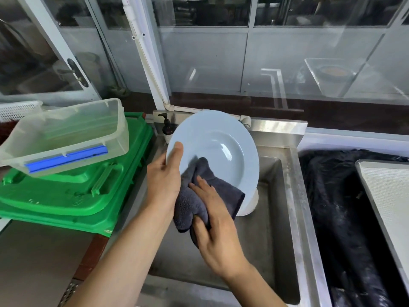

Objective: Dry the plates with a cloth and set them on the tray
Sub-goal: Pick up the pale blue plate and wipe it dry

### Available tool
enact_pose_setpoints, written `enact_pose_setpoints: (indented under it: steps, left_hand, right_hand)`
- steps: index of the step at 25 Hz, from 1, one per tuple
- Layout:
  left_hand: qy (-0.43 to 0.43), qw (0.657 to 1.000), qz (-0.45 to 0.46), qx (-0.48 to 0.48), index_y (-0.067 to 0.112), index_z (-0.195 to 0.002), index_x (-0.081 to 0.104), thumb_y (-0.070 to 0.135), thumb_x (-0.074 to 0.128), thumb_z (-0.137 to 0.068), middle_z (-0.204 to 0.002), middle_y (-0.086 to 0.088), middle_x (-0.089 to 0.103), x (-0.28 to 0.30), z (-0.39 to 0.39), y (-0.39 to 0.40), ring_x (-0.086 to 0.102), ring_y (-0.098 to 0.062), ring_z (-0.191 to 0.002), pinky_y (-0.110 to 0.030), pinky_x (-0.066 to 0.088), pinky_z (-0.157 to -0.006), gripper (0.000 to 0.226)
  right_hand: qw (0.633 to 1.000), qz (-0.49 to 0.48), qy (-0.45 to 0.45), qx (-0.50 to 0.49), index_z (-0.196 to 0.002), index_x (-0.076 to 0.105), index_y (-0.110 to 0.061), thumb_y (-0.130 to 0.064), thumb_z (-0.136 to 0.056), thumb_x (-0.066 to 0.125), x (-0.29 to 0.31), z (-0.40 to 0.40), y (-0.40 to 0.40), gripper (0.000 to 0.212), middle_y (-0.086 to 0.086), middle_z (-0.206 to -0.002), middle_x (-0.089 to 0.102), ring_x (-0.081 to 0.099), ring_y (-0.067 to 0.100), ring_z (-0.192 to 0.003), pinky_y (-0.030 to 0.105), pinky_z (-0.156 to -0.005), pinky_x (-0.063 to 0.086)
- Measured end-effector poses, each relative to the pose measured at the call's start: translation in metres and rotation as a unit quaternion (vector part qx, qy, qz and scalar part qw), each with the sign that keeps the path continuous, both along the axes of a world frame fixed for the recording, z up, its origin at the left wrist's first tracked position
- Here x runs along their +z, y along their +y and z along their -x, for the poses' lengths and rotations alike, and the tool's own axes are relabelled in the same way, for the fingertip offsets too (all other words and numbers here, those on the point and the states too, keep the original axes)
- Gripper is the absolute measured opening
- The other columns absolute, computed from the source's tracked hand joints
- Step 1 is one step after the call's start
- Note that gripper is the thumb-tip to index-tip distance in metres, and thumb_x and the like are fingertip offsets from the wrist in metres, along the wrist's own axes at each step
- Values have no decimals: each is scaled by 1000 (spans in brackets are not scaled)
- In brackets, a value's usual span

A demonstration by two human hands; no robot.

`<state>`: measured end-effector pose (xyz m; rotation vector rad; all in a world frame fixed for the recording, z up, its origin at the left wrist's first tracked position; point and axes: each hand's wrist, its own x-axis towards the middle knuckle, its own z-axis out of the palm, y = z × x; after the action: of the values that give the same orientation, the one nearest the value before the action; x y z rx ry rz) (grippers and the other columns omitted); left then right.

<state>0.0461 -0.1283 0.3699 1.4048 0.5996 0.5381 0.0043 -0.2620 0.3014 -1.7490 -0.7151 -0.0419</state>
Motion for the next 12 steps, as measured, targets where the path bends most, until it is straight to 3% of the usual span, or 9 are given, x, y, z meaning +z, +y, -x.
enact_pose_setpoints:
  steps: [4,8,12]
  left_hand:
    - [-23,1000,6,1,38,-79,78,49,68,-88,-83,8,78,4,-1,3,75,-7,-76,-18,54,-57,17]
    - [-27,1000,8,1,35,-78,78,47,68,-89,-82,7,78,5,-3,4,74,-8,-74,-22,55,-57,19]
    - [-22,999,-35,-3,36,-80,77,45,67,-91,-80,15,76,1,1,-5,71,2,-75,-11,50,-60,18]
  right_hand:
    - [997,55,-53,3,-155,41,-18,-17,-99,47,-26,-9,-25,56,-6,-165,32,27,16,-154,42,-127,18]
    - [991,28,76,-107,-153,37,-29,-16,-99,47,-41,-3,-30,56,-28,-164,25,18,3,-155,40,-125,22]
    - [999,22,-30,-2,-155,41,-24,-19,-98,49,-16,5,-8,58,-6,-166,31,27,16,-154,37,-126,19]
